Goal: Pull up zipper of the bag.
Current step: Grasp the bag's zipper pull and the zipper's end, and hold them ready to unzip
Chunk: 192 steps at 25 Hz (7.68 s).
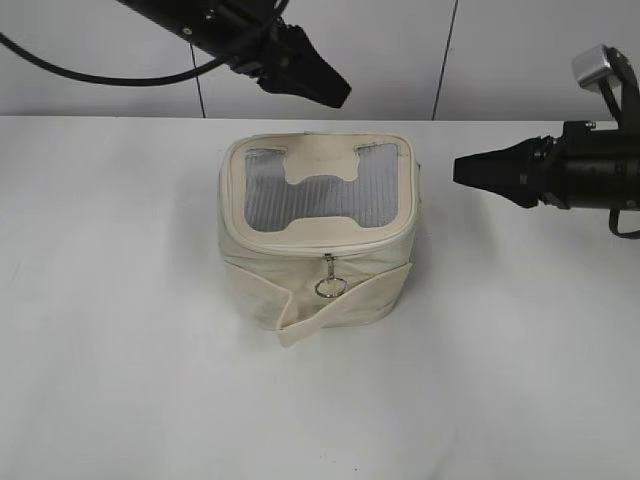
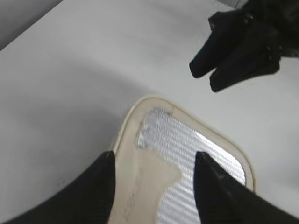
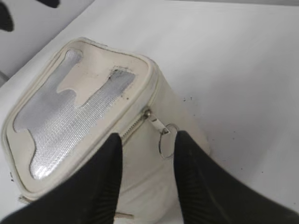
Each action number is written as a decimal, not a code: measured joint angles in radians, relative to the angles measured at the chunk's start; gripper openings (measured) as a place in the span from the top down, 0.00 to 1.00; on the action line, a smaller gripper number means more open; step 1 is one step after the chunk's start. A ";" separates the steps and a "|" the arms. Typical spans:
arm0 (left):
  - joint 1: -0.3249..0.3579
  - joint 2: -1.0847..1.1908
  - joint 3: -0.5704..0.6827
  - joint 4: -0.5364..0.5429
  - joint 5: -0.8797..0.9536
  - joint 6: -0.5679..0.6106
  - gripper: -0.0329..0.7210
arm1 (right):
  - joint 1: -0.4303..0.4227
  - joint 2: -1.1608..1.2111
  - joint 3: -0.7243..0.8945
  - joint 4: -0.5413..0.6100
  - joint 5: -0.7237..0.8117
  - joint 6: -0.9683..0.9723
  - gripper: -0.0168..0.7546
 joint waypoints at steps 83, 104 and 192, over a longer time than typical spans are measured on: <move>-0.053 0.376 -0.462 0.220 0.188 -0.295 0.90 | 0.186 -0.116 0.197 -0.210 -0.178 0.105 0.95; -0.053 0.376 -0.462 0.220 0.188 -0.300 0.90 | 0.186 0.095 0.006 0.034 -0.297 -0.065 0.35; -0.050 0.376 -0.462 0.227 0.185 -0.303 0.90 | 0.243 -0.026 0.130 0.071 -0.338 -0.097 0.95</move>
